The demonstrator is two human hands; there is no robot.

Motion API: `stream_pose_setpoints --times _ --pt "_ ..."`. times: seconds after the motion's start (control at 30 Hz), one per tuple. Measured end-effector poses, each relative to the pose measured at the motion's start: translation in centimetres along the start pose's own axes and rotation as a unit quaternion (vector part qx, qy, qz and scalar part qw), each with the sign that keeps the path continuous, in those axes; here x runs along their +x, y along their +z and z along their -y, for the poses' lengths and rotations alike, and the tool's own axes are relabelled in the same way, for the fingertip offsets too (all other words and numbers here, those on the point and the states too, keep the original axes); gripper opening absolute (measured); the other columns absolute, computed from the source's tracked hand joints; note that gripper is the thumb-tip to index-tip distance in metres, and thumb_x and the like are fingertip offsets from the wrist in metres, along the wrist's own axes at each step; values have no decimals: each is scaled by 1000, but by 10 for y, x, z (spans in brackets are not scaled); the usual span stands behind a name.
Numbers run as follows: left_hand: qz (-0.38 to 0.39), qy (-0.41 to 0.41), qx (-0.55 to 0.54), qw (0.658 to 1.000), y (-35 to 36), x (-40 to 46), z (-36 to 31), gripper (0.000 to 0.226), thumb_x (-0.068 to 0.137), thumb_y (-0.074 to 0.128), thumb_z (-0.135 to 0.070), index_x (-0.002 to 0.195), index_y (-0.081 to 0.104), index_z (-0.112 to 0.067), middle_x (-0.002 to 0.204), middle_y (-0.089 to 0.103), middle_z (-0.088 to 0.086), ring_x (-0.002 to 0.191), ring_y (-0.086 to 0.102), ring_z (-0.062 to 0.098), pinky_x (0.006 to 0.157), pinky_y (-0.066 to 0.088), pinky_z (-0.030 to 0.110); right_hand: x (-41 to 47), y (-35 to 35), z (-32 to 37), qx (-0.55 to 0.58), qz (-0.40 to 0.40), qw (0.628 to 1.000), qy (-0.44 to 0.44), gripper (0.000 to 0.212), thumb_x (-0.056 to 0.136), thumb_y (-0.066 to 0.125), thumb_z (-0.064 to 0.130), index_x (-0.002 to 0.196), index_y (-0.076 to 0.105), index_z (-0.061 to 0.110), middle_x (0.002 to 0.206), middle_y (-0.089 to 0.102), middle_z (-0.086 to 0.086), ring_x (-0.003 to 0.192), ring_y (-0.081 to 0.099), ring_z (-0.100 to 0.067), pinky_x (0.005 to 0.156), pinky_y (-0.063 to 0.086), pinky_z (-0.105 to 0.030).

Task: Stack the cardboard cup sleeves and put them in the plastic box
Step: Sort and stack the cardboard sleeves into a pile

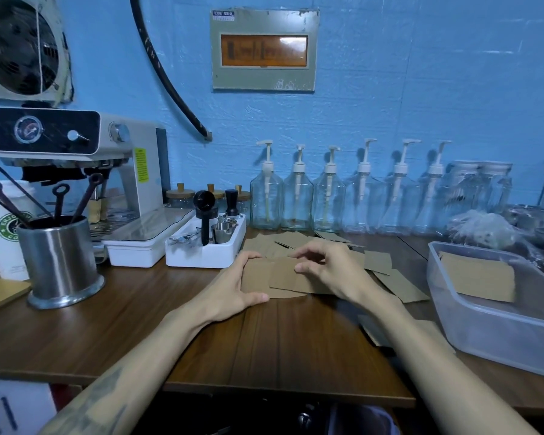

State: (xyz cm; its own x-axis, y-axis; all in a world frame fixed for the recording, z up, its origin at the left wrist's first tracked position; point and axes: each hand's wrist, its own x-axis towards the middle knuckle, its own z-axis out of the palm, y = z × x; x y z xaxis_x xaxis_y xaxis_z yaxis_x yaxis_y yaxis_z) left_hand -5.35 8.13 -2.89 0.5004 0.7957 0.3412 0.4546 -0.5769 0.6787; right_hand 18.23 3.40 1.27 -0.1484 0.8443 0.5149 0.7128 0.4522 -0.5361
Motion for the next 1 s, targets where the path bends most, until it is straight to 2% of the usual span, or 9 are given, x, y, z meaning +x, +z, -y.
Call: stream_pose_setpoints --times 0.2,0.27,0.33,0.4,0.5,0.6,0.7,0.83,1.0 --pt "-23 7 -15 1000 2 1 3 50 82 67 -57 122 40 -44 110 65 -4 94 62 5 85 51 31 5 31 21 -24 7 996 -87 26 84 74 16 110 74 20 99 58 2 94 51 -4 85 39 -12" --pt "-31 3 10 999 1 1 6 42 86 63 -53 121 40 -47 107 65 8 90 61 14 86 50 37 4 35 18 -30 14 995 -89 39 83 76 19 121 69 24 109 52 4 107 47 -8 96 37 -16" --pt "-26 -1 -12 1000 1 0 5 39 89 65 -44 120 42 -43 109 64 -2 95 62 9 88 52 37 1 28 9 -26 16 998 -61 57 81 77 28 135 57 28 123 45 5 120 41 -9 108 33 -22" --pt "-21 1 -28 999 1 0 3 38 91 67 -32 121 43 -37 110 61 -15 95 61 2 86 51 32 -4 18 -1 -3 29 999 -14 72 83 75 35 146 40 32 134 37 7 128 37 -9 111 31 -27" --pt "-21 2 -35 999 0 -1 1 41 88 68 -28 121 44 -35 112 59 -13 99 60 9 89 52 37 -11 13 -9 -3 75 997 12 82 87 71 36 153 23 34 144 27 14 132 29 -2 108 25 -22" --pt "-19 1 -34 999 0 -2 0 46 87 70 -20 122 44 -34 115 59 -7 103 60 15 94 52 40 -13 19 -11 -43 94 994 -20 81 91 67 30 156 19 26 153 23 13 138 25 -3 114 20 -22" --pt "-16 6 -36 999 0 -2 0 49 85 72 -21 120 43 -38 115 59 -4 102 60 18 93 52 43 -10 24 -10 -81 86 992 -47 70 94 62 25 154 26 22 147 34 10 136 35 -10 114 26 -24" --pt "-24 -2 -36 999 1 -2 0 45 88 69 -36 124 43 -43 114 60 -7 103 60 13 94 52 39 -10 25 -12 -119 85 987 -60 60 95 60 24 150 36 23 127 44 11 123 46 -15 106 38 -32" --pt "-39 -6 -32 999 1 -1 0 40 83 65 -48 118 47 -47 112 64 -1 102 61 23 94 51 48 -11 24 -12 -114 74 989 -60 60 94 62 27 149 39 24 125 47 9 119 46 -13 102 38 -28"
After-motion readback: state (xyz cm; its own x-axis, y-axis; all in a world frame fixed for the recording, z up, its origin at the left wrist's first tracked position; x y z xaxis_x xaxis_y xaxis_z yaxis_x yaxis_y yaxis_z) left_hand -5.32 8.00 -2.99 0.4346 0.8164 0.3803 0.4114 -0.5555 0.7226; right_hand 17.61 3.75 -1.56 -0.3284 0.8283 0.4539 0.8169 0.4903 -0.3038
